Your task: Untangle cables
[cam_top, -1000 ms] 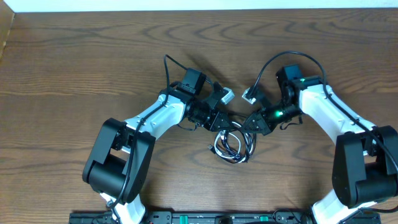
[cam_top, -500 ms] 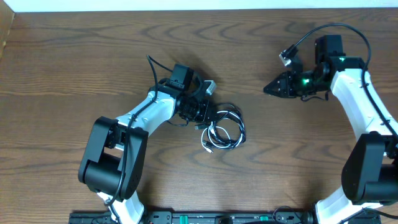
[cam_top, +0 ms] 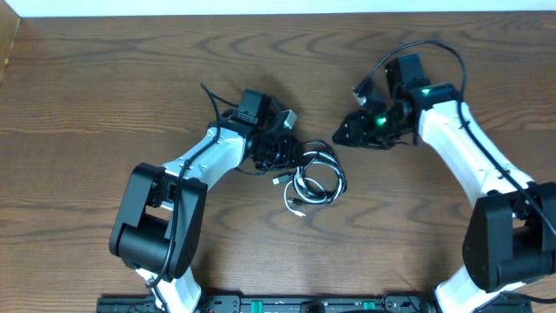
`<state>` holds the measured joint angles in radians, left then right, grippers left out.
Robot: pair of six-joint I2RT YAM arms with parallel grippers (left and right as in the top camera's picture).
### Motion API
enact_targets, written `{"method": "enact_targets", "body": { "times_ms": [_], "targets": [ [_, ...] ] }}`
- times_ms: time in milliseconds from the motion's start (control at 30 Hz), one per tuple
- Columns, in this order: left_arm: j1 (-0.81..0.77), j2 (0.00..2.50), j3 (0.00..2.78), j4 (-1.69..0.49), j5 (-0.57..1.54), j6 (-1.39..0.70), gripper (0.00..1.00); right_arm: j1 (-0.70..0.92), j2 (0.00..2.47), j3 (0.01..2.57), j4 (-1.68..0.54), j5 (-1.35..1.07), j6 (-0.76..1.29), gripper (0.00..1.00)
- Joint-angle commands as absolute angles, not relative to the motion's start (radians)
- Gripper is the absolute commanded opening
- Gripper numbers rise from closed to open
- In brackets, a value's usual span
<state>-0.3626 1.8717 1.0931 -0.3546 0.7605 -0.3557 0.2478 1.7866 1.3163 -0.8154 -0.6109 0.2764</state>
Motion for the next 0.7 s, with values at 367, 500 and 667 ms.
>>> {"method": "enact_targets", "body": {
  "times_ms": [367, 500, 667],
  "targets": [
    [-0.358, 1.882, 1.095, -0.207, 0.935, -0.601, 0.07, 0.368, 1.769, 1.181, -0.584, -0.495, 0.611, 0.24],
    [-0.358, 1.882, 1.095, -0.206, 0.954, -0.601, 0.07, 0.376, 1.777, 1.18, -0.574, -0.442, 0.617, 0.22],
    [-0.358, 1.882, 1.095, -0.207, 0.981, -0.601, 0.07, 0.382, 1.83, 1.18, -0.521, -0.441, 0.636, 0.21]
  ]
}}
